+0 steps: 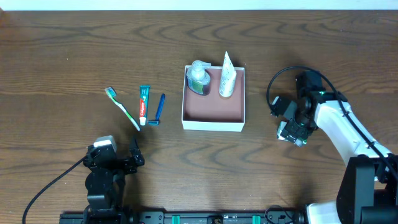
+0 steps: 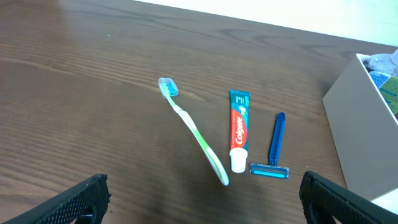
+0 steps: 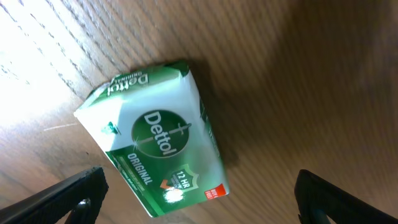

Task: Pack container
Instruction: 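Move the right gripper to the green Dettol soap bar and grasp it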

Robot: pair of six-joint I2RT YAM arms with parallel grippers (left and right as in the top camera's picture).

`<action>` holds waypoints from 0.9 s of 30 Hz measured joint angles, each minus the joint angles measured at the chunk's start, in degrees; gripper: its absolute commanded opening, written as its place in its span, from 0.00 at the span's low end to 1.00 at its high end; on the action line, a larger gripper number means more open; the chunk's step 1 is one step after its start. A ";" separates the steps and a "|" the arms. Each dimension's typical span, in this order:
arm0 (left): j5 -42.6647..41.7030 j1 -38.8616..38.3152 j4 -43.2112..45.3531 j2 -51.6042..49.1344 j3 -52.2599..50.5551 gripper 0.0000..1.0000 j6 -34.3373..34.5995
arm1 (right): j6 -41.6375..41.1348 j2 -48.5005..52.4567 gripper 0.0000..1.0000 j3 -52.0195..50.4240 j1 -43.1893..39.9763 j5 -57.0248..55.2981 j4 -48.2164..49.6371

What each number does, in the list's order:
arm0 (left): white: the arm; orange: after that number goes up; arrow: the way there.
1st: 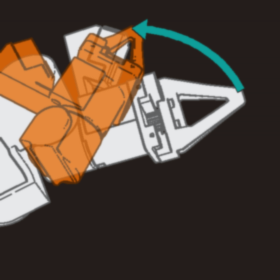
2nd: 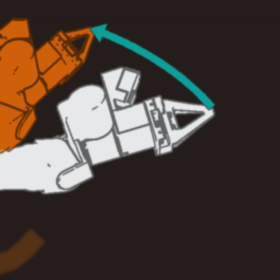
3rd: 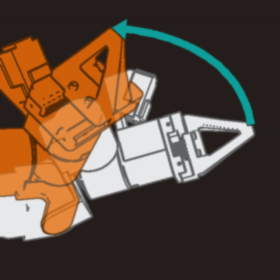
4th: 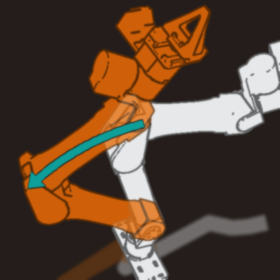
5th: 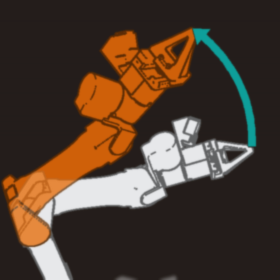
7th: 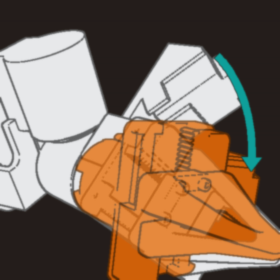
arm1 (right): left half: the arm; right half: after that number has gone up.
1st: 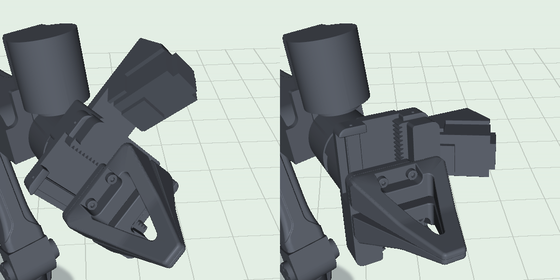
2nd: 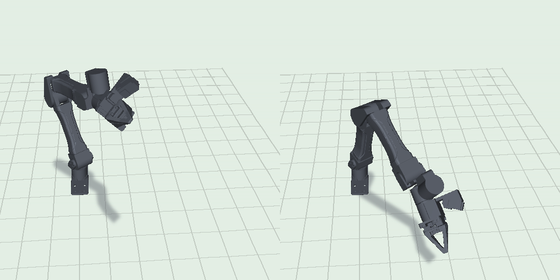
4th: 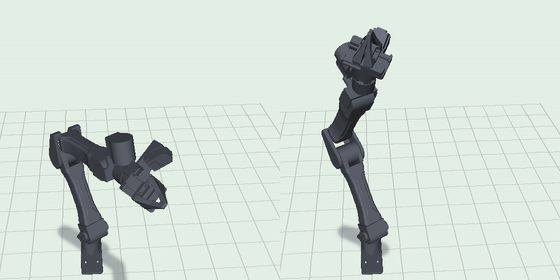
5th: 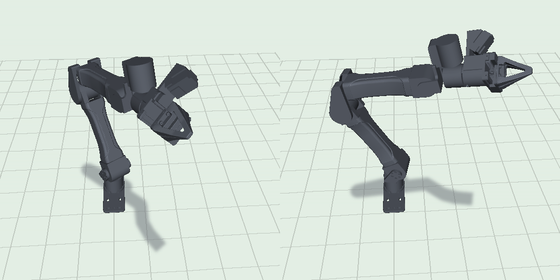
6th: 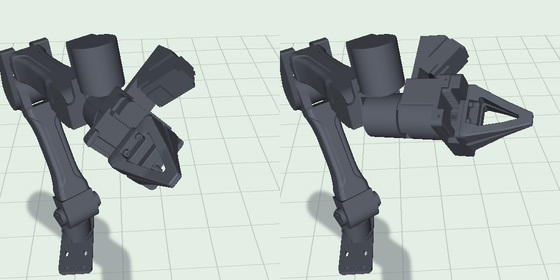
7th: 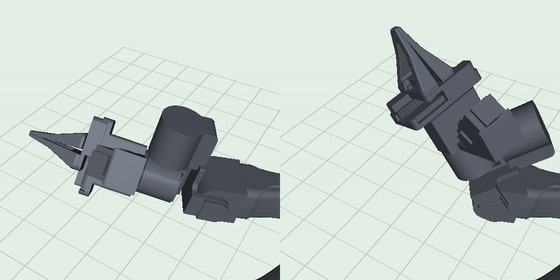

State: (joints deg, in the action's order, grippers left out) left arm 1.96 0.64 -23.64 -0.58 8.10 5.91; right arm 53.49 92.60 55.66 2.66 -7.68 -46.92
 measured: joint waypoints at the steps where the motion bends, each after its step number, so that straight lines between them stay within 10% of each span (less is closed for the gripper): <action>1: 0.00 0.02 0.00 0.00 0.00 0.98 0.00 | 0.09 0.04 0.99 -0.13 -0.15 0.00 -0.11; 13: 0.00 0.00 0.00 0.00 0.00 0.98 0.00 | 0.35 6.05 0.99 -0.70 -0.39 1.25 -0.15; 27: 0.00 0.02 0.00 0.00 0.00 0.98 0.00 | -11.93 7.82 0.75 -0.48 -0.39 2.36 7.52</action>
State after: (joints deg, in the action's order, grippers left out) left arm 1.96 0.67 -23.64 -0.58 8.10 5.91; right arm 41.56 100.42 55.18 2.26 -5.32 -39.40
